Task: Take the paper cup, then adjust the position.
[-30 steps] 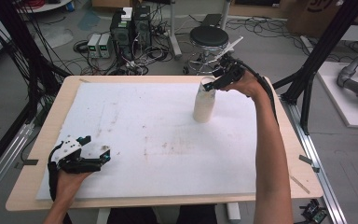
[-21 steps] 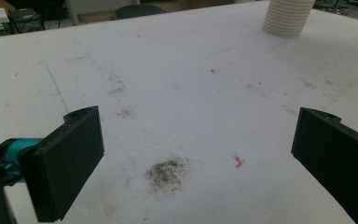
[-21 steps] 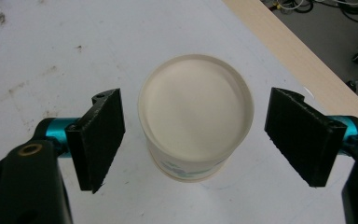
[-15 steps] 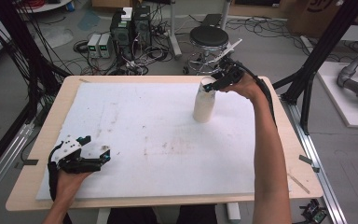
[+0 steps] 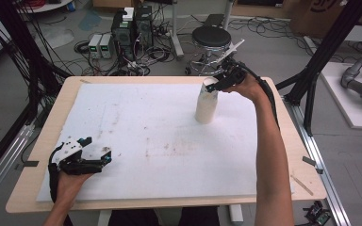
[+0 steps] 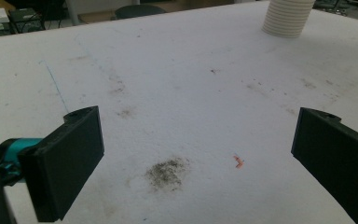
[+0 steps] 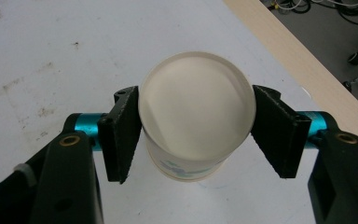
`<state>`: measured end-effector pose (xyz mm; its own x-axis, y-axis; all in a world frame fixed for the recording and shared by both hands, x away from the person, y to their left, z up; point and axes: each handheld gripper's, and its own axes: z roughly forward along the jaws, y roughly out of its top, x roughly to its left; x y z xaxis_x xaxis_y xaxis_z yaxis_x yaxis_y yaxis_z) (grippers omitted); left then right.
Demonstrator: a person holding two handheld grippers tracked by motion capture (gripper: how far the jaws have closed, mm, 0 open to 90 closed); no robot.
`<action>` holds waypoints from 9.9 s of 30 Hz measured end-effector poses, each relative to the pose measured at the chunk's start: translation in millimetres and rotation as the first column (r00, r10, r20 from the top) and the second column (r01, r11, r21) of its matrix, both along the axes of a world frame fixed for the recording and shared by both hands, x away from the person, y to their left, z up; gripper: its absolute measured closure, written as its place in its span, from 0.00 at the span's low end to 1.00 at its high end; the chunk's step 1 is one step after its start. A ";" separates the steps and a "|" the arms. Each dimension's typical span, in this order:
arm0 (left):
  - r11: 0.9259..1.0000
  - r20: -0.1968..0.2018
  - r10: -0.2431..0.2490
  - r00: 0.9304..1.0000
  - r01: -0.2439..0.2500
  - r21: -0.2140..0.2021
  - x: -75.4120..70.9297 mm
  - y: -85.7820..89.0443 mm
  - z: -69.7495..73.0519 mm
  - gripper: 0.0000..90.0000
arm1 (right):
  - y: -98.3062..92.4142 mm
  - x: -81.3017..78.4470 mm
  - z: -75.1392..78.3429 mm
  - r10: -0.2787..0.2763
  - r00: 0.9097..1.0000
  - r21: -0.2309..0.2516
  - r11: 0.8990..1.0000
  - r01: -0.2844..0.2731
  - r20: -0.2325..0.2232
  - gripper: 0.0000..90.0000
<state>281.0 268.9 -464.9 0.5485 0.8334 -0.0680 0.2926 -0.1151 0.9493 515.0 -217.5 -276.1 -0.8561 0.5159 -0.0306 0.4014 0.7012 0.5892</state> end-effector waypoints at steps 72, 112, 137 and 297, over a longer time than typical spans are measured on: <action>1.000 -0.018 -0.004 1.000 0.005 0.010 1.5 -1.0 0.2 0.03 | 16.2 -178.7 40.1 0.158 0.959 0.265 0.939 -0.219 0.234 0.42; 1.000 -0.011 -0.005 1.000 0.005 0.014 0.8 -1.2 0.3 0.03 | 22.5 -185.6 -37.0 0.158 0.964 0.420 0.876 -0.236 0.212 0.42; 0.860 0.109 -0.505 0.856 0.510 -0.020 20.1 -29.1 80.0 0.03 | 25.5 -178.5 -39.7 0.237 0.950 0.471 0.827 -0.308 0.205 0.42; 0.446 -0.411 -0.740 0.531 0.846 0.291 55.9 -182.9 123.7 0.11 | 90.0 -190.0 -51.8 0.482 0.875 0.023 0.875 -0.483 0.049 0.42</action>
